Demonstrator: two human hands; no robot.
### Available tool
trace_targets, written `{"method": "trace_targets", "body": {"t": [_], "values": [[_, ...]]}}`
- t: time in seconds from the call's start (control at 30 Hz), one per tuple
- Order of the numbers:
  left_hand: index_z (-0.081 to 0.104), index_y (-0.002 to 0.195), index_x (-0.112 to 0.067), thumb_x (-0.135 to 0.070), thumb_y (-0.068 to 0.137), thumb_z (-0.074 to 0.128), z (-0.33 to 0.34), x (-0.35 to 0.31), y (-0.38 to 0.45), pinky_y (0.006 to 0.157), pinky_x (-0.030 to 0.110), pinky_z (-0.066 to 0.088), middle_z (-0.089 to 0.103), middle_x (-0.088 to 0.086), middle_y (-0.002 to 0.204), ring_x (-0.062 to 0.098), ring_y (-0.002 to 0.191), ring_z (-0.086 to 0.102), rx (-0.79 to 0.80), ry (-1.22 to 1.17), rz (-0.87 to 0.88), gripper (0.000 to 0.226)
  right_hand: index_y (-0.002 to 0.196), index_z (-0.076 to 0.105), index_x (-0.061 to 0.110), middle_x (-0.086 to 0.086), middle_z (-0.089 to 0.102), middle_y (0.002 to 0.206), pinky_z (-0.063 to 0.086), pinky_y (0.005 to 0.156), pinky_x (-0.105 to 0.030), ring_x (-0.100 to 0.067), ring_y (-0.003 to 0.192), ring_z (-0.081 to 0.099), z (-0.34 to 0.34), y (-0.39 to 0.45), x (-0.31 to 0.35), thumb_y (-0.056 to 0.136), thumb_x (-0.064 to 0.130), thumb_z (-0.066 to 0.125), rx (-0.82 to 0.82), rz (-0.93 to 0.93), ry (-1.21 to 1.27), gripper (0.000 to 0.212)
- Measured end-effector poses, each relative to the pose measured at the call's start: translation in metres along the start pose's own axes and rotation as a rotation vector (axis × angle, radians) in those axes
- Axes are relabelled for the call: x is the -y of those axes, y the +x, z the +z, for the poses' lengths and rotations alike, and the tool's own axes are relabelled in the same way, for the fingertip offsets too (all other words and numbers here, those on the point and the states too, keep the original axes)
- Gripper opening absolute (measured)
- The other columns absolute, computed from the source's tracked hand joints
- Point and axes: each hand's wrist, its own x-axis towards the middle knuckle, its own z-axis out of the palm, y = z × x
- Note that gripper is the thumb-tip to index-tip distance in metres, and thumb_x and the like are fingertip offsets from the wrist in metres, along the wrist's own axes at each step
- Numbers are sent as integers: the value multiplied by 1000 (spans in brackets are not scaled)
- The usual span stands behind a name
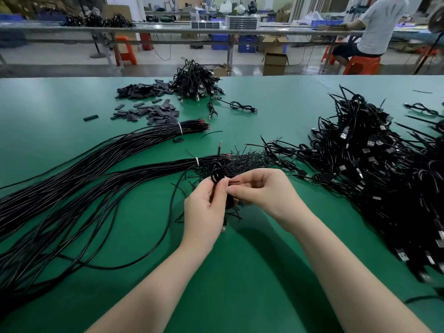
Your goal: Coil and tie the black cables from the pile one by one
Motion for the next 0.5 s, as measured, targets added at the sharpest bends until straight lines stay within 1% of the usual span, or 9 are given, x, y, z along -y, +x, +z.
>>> {"method": "trace_targets", "body": {"t": [0.07, 0.13, 0.2, 0.23, 0.3, 0.37, 0.4, 0.43, 0.5], "values": [[68, 88, -35, -37, 93, 52, 0, -1, 0, 56, 15, 52, 73, -6, 82, 10, 77, 68, 2, -24, -13, 17, 78, 78, 16, -3, 73, 70, 51, 61, -21, -11, 63, 63, 0, 0, 0, 73, 13, 82, 4, 45, 25, 7], [69, 88, -41, -37, 92, 53, -1, -3, 1, 58, 15, 53, 73, -8, 85, 10, 81, 69, 12, -35, -18, 17, 70, 79, 22, -1, 72, 67, 51, 59, -19, -9, 61, 64, 0, 0, 1, 75, 12, 80, 26, 126, 96, 11], [70, 87, -42, -35, 92, 54, -2, -4, 2, 68, 20, 55, 74, -9, 87, 11, 84, 70, 31, -59, -9, 18, 66, 77, 19, -1, 71, 67, 52, 59, -19, -9, 60, 63, -2, 0, 2, 76, 10, 79, 41, 145, 114, 13], [71, 88, -39, -34, 93, 55, -3, -5, 2, 73, 25, 56, 75, -7, 88, 13, 84, 71, 43, -72, -4, 18, 67, 75, 16, -1, 71, 66, 52, 60, -20, -10, 60, 63, -3, 0, 3, 76, 8, 79, 43, 120, 108, 12], [73, 90, -34, -33, 93, 56, -5, -6, 4, 75, 30, 57, 75, -3, 87, 17, 80, 72, 68, -103, -9, 18, 73, 73, 14, -2, 70, 66, 50, 63, -23, -11, 61, 60, -4, -1, 7, 76, 6, 79, 27, 42, 57, 10], [75, 85, -26, -31, 93, 59, -7, -8, 7, 68, 29, 57, 74, 1, 81, 20, 73, 70, 70, -154, -47, 19, 74, 72, 14, -9, 71, 70, 47, 65, -25, -11, 62, 57, -3, -2, 10, 76, 8, 79, -15, -61, -91, 10], [74, 78, -20, -31, 92, 63, -8, -9, 9, 63, 27, 56, 71, 3, 74, 20, 66, 68, 61, -187, -83, 21, 73, 72, 16, -7, 71, 71, 47, 64, -22, -9, 62, 56, -2, -2, 11, 77, 9, 79, -30, -135, -185, 11], [72, 71, -16, -32, 90, 66, -9, -10, 10, 58, 26, 55, 66, 5, 66, 19, 60, 64, 49, -217, -125, 25, 73, 72, 18, -1, 71, 71, 46, 64, -19, -7, 61, 57, 0, -2, 12, 78, 9, 79, -37, -218, -277, 13], [71, 63, -15, -33, 86, 67, -12, -10, 13, 53, 26, 54, 60, 4, 59, 14, 52, 59, 42, -258, -192, 29, 75, 73, 20, 10, 68, 69, 45, 63, -13, -1, 62, 58, 5, -3, 11, 78, 11, 79, -50, -341, -413, 11]]}}
